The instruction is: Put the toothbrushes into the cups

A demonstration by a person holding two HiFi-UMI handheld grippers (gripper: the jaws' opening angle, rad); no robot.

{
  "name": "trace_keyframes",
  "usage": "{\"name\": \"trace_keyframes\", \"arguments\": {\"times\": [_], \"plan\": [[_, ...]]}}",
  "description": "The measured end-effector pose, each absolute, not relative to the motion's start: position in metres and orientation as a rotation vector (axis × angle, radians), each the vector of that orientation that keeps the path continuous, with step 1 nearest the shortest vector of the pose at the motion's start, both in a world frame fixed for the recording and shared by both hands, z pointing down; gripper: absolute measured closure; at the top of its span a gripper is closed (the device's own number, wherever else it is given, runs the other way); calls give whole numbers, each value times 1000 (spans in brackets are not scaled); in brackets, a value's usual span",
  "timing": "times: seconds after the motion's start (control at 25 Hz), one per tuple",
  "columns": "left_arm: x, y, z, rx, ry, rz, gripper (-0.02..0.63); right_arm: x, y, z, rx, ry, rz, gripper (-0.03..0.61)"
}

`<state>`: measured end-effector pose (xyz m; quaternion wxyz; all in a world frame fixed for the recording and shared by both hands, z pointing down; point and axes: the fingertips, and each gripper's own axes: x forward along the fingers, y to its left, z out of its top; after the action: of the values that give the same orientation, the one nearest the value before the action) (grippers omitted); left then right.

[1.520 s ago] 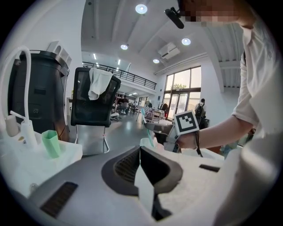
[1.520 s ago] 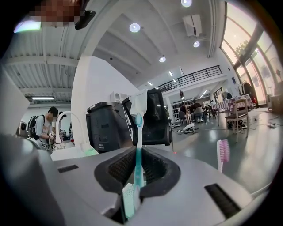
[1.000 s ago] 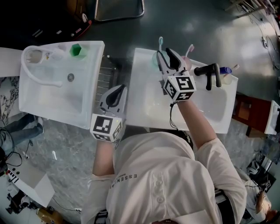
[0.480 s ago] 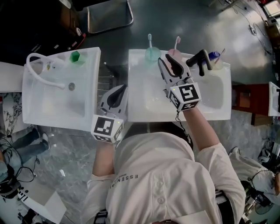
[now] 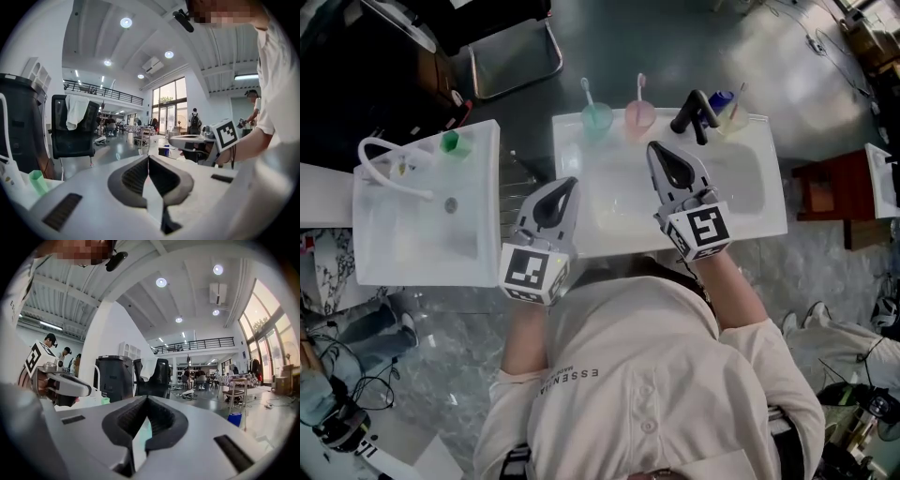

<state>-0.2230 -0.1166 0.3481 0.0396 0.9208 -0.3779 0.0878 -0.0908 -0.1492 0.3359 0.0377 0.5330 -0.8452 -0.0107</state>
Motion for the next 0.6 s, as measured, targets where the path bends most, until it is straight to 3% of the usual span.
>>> {"name": "trace_keyframes", "arguments": {"times": [0.6], "plan": [[-140,-111,330,2859,-1176,256,611,7,-122,330,1624,-2576,6,566]]}}
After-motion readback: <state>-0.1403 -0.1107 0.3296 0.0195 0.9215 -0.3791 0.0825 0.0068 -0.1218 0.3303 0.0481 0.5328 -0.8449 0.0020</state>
